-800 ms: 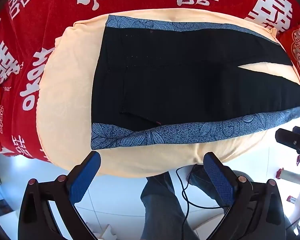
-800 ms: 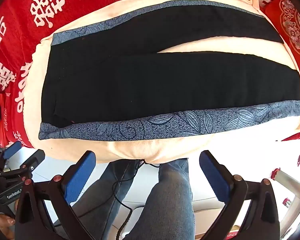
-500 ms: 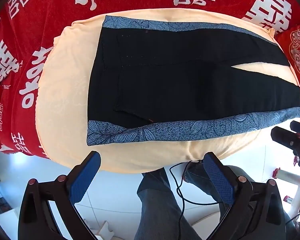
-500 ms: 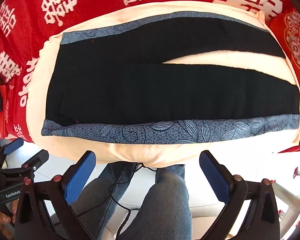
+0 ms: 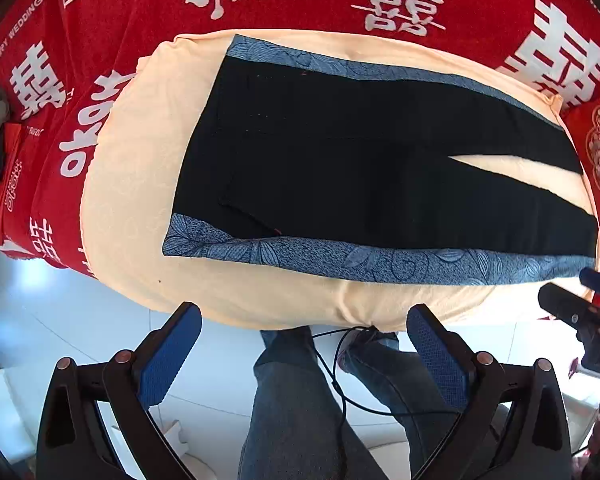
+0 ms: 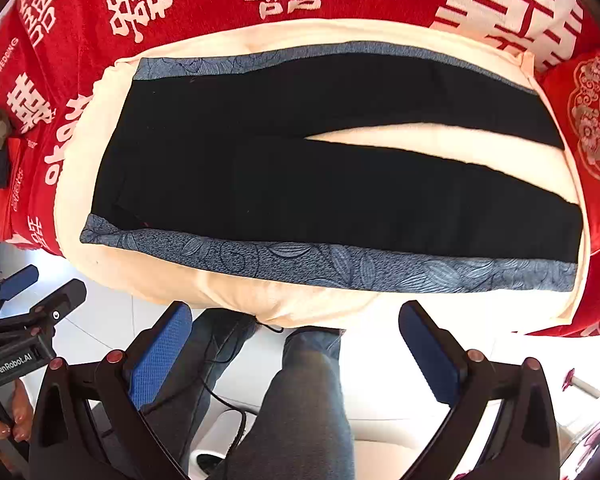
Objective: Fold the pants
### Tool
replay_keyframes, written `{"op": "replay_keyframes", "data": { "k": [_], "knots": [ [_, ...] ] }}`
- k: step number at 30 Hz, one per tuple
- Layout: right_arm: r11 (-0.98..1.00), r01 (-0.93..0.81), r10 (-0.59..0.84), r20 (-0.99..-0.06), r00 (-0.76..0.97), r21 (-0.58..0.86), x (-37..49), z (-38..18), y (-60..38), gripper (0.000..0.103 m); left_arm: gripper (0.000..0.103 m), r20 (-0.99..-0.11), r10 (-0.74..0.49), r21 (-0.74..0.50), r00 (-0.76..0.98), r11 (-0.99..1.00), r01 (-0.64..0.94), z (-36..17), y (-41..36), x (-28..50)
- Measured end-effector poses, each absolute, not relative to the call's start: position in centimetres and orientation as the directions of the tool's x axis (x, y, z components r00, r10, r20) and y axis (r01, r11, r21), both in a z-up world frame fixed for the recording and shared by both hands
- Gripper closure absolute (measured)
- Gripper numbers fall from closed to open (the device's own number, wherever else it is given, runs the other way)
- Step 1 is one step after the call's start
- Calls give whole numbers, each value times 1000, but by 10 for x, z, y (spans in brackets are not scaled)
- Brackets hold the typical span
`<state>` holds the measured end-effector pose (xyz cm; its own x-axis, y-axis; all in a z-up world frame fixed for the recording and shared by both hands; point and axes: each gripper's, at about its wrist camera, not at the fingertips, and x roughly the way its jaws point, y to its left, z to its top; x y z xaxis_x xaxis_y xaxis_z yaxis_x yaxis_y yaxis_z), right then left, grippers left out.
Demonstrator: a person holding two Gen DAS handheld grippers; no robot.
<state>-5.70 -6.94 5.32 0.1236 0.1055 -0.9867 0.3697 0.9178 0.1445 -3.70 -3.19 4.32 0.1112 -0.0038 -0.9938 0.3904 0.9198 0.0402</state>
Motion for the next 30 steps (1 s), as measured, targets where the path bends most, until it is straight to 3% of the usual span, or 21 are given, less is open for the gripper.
{"op": "replay_keyframes", "data": {
  "k": [8,30],
  "knots": [
    [914,389,70,-990,124,113,-57,60,-79,0,0,-984,36,113,175,885,453,53,-47,-38],
    [873,487,4,-999,46,26,-53,51,-68,0,0,-992,19,84,123,835,544,32,-53,-11]
  ]
}}
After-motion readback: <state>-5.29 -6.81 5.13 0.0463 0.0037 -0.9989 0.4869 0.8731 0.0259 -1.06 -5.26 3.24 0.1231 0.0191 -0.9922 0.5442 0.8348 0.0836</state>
